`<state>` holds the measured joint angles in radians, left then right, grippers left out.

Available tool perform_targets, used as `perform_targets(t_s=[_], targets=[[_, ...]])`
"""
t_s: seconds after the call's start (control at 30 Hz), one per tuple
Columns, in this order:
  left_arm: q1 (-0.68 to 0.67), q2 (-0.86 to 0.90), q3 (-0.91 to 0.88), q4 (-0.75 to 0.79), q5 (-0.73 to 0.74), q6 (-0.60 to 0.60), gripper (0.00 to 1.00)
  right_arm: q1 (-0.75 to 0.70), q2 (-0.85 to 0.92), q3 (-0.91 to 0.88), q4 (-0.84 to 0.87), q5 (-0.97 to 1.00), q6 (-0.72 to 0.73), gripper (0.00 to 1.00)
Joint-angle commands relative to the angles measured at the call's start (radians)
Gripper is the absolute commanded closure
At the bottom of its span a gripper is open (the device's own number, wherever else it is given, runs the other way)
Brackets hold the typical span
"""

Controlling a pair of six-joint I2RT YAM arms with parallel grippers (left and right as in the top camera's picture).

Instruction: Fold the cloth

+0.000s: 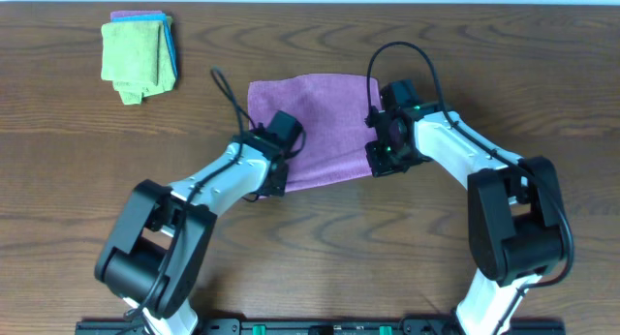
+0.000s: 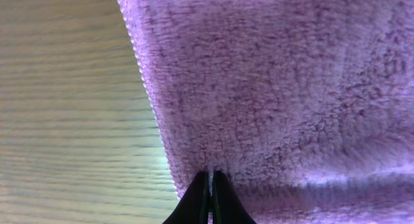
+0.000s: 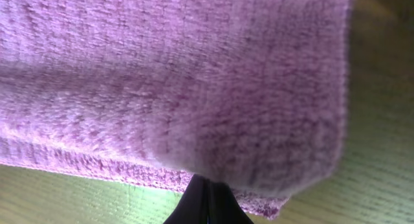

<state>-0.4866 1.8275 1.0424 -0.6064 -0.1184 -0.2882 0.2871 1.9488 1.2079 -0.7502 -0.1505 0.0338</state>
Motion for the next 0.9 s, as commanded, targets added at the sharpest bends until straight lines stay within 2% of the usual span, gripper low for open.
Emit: perform_targets(t_s=[0.0,0.57,0.87], targets=[[0.043,-0.014,-0.028,-0.016,0.042,0.000,0.94,0.012,0.034,-0.065,-0.021,0.011,0.034,0.98],[0.056,-0.016,-0.047,-0.037,0.096,0.043,0.94,0.209,0.034,-0.165,0.051,-0.089,0.162,0.98],[0.056,-0.019,-0.047,-0.109,0.093,0.056,0.94,0.220,0.034,-0.165,0.016,-0.073,0.170,0.98]])
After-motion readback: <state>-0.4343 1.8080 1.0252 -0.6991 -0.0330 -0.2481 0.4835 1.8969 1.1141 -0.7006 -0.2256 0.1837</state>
